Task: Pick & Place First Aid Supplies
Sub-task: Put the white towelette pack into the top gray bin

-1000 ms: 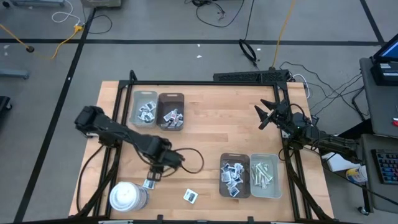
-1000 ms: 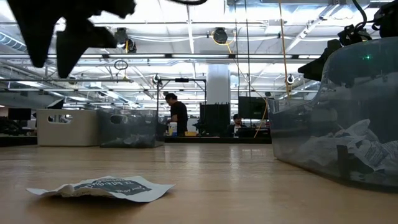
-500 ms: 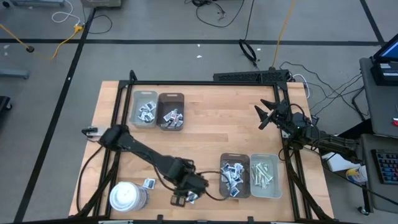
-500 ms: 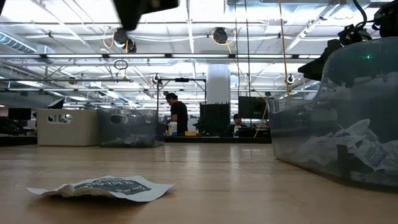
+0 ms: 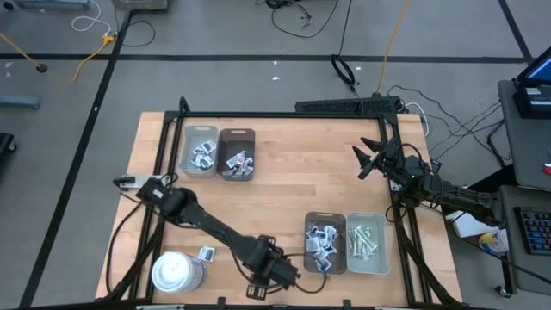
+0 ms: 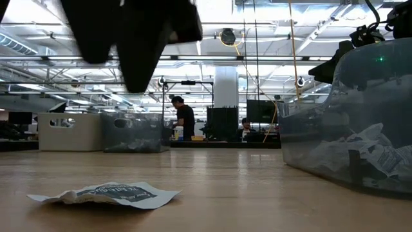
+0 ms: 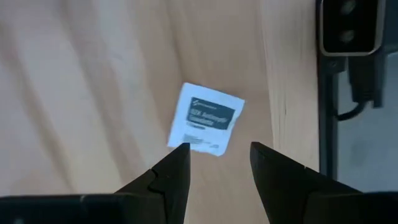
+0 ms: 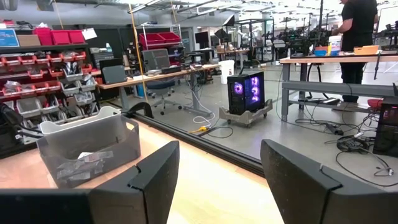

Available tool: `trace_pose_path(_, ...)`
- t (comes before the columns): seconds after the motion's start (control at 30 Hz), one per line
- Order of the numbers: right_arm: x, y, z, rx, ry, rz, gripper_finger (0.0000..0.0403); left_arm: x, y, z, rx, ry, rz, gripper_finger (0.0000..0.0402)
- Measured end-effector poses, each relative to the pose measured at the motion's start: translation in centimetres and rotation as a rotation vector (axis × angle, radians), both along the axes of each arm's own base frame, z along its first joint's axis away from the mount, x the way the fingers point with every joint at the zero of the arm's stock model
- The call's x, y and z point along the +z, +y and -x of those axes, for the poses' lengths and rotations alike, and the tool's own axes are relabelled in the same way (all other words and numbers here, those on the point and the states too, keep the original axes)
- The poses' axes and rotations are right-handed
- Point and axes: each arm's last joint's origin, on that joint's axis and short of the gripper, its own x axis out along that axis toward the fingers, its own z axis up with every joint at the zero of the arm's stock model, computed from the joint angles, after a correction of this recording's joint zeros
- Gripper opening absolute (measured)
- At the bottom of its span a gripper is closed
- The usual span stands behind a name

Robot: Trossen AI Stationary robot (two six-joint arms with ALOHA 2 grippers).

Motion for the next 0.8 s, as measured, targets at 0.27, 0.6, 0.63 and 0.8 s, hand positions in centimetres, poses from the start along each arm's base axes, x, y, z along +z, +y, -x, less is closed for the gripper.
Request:
trace_pose_path(0.27,0.0,0.0,0.0,0.000,0.000,0.000,0.0221,-4.5,-2.2,-0.8,-0.018,0.012,-0.003,0.0170)
trace_pose_path(0.6,0.0,0.0,0.0,0.000,0.000,0.000,0.0220,-5.8,-2.2,-1.1,0.009,-0.004,-0.067,0.0170)
trace_pose_path(0.63,0.0,0.0,0.0,0.000,0.000,0.000,0.0221,-5.8,-2.1,-1.1,0.009,-0.010,-0.078,0.0170)
trace_pose_path(0.8,0.0,0.0,0.0,0.000,0.000,0.000,0.0221,-5.8,-2.1,-1.1,-0.020,-0.017,-0.084,0.0157)
